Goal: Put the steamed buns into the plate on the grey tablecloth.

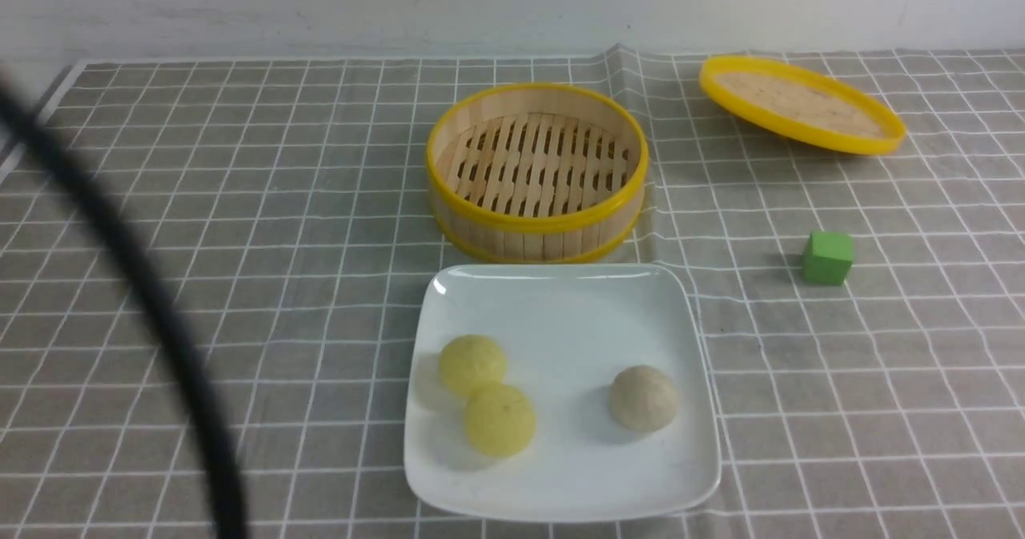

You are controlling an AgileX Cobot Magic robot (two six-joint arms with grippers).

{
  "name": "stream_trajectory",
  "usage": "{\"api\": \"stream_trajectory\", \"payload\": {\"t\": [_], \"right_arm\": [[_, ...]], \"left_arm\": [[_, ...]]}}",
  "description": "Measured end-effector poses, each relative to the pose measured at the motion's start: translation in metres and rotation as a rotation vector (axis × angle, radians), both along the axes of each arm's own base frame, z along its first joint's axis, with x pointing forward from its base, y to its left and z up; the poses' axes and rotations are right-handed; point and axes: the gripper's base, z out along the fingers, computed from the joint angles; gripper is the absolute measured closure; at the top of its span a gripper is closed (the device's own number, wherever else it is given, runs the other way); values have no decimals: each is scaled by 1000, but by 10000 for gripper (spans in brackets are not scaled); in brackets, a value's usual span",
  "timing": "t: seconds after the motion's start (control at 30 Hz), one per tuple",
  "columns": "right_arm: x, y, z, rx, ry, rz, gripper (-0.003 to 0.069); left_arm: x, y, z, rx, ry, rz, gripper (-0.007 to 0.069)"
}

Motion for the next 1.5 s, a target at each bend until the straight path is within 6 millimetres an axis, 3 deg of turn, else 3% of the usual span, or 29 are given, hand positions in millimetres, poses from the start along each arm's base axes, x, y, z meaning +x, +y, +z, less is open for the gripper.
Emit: {"api": "stream_trajectory", "payload": {"t": [0.07, 0.1, 0.13, 0.27, 0.33, 0.53, 0.6, 0.83, 1.13, 1.5], "right_arm": [[0, 0, 0, 0, 0, 0, 589], [0, 0, 0, 0, 0, 0, 586], [0, 0, 0, 0, 0, 0, 585], [0, 0, 0, 1, 0, 0, 579], [0, 0, 0, 1, 0, 0, 576], [0, 0, 0, 1, 0, 0, 568], [0, 0, 0, 2, 0, 0, 566], [0, 0, 0, 6, 1, -1, 556], [0, 0, 0, 6, 1, -1, 553], [0, 0, 0, 6, 1, -1, 542]], "left_arm": [[-11, 4, -13, -9, 8, 8, 605], [-23, 9, -33, -16, 26, 15, 605], [-25, 10, -33, -21, 17, 16, 605], [-37, 14, -80, -105, -70, 41, 605], [-35, 13, -102, -158, -127, 55, 604], [-16, 7, -139, -308, -361, 73, 599], [-13, 6, -145, -312, -370, 74, 597], [-4, 3, -196, -271, -276, 84, 590], [-2, 3, -224, -278, -218, 121, 580], [-12, 29, -256, -251, -324, 468, 570]]}}
